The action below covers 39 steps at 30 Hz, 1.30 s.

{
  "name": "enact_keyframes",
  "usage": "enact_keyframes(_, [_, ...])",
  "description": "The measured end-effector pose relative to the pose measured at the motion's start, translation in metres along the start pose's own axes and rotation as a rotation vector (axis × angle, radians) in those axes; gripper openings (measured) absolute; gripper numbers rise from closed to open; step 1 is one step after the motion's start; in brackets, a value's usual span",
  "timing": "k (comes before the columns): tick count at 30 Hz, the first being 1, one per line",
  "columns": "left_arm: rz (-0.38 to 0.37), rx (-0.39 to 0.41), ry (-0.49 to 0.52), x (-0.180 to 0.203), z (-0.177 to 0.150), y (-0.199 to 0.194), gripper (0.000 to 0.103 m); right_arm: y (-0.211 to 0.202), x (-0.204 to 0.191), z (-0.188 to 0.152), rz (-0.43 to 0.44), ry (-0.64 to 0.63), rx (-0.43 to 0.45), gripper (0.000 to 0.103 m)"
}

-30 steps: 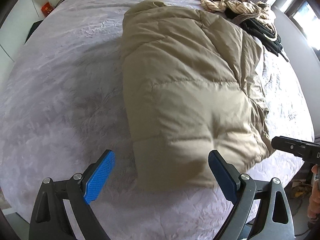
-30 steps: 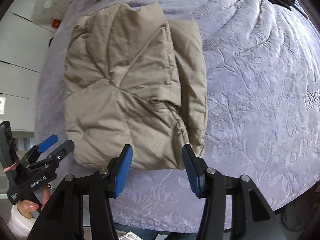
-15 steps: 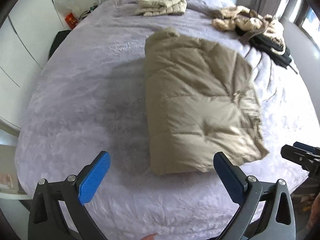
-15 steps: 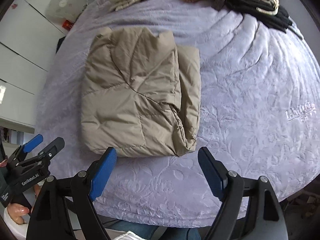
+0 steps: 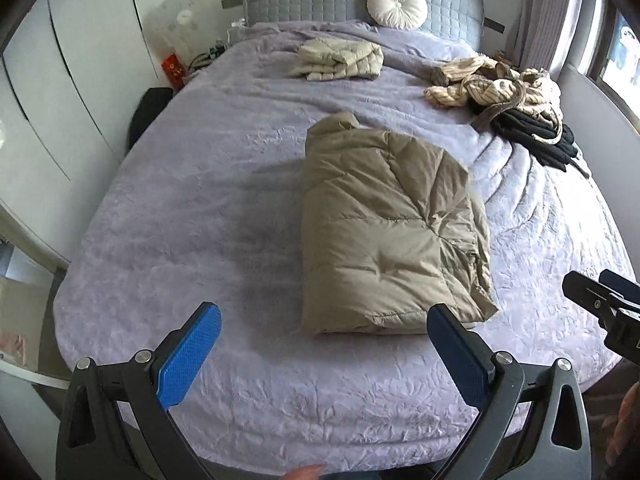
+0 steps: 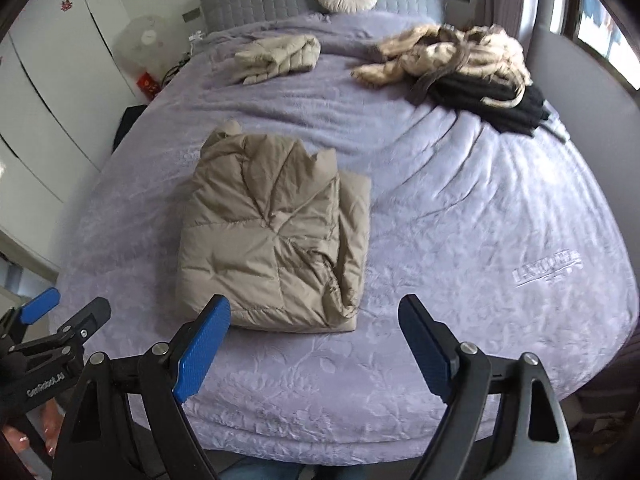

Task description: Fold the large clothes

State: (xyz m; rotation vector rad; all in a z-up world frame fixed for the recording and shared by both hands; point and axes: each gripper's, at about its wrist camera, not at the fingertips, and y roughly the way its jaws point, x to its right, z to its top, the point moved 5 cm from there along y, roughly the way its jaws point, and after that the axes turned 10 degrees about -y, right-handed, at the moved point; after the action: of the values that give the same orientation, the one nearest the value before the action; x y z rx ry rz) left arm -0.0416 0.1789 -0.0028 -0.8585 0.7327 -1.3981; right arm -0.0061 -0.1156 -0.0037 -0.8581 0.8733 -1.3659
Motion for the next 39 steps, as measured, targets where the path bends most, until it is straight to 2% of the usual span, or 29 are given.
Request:
enact_keyframes(4, [-0.002,0.022,0.003,0.003,-0.003,-0.015,0.103,-0.014,-0.002,0.000,-0.023,0.000,0.031,0.088])
enact_keyframes(13, [0.010,0.047,-0.016,0.003,-0.007,-0.031,0.103,-0.025,-0.004,-0.003,-0.033,0.011,0.043,0.088])
enact_keyframes(39, [0.021,0.057,-0.017,-0.003,-0.007,-0.034,0.103,-0.027,-0.009,-0.004,-0.028,0.009,0.048,0.088])
